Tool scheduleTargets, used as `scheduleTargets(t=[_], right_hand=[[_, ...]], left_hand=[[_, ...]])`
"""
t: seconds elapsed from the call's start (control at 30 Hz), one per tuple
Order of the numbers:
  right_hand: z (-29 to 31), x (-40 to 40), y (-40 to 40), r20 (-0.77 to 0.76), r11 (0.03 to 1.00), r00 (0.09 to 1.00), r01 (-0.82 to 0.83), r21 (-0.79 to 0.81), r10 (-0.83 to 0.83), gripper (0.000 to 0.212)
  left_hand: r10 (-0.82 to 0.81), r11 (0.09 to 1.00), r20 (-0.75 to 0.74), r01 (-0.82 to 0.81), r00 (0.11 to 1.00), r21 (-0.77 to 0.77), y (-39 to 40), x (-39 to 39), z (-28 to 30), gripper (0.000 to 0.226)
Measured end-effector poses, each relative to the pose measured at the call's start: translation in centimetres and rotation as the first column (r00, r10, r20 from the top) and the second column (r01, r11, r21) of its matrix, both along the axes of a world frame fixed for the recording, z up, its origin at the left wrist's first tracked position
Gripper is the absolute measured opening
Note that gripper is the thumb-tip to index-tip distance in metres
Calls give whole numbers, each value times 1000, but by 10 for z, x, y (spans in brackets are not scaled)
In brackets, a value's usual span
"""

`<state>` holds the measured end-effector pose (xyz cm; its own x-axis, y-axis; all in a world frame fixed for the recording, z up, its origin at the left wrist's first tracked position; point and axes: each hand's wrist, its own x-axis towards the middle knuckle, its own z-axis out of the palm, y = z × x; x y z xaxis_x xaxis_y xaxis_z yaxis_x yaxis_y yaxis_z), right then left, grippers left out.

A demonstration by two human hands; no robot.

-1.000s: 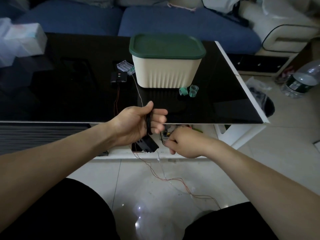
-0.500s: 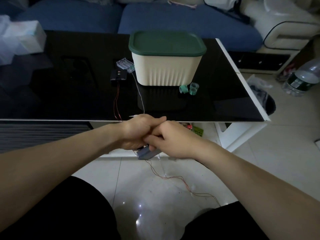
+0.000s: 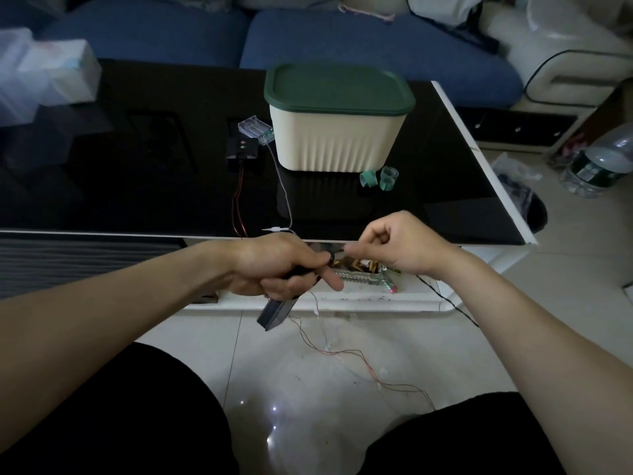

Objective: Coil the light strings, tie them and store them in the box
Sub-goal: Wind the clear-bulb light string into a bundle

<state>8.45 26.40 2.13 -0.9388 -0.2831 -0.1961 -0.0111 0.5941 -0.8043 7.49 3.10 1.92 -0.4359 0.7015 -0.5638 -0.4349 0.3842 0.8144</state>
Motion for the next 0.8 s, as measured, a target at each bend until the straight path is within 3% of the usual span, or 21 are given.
scheduleTargets(t=[0.13,0.23,0.4,0.63,0.8], right_hand=[[-8,0,14,139,995,990,13,102,-27,42],[-12,2,9,187,992,982,10,127,-34,45],[-8,11,-19,129,962,991,-69,263,36,49],[-9,25,-67,49,974,989,-144,177,137,40],[-9,28,-71,71,948,967,-256,190,246,31]], left_hand=[[125,964,188,-164,974,209,-6,-6,8,43],[244,905,242,-310,939,291,-5,-7,10,41],[412,837,215,-461,885,294,6,-4,7,43],[483,749,268,-552,834,366,15,-5,13,49],[441,842,205,-482,874,243,9,-2,9,51]])
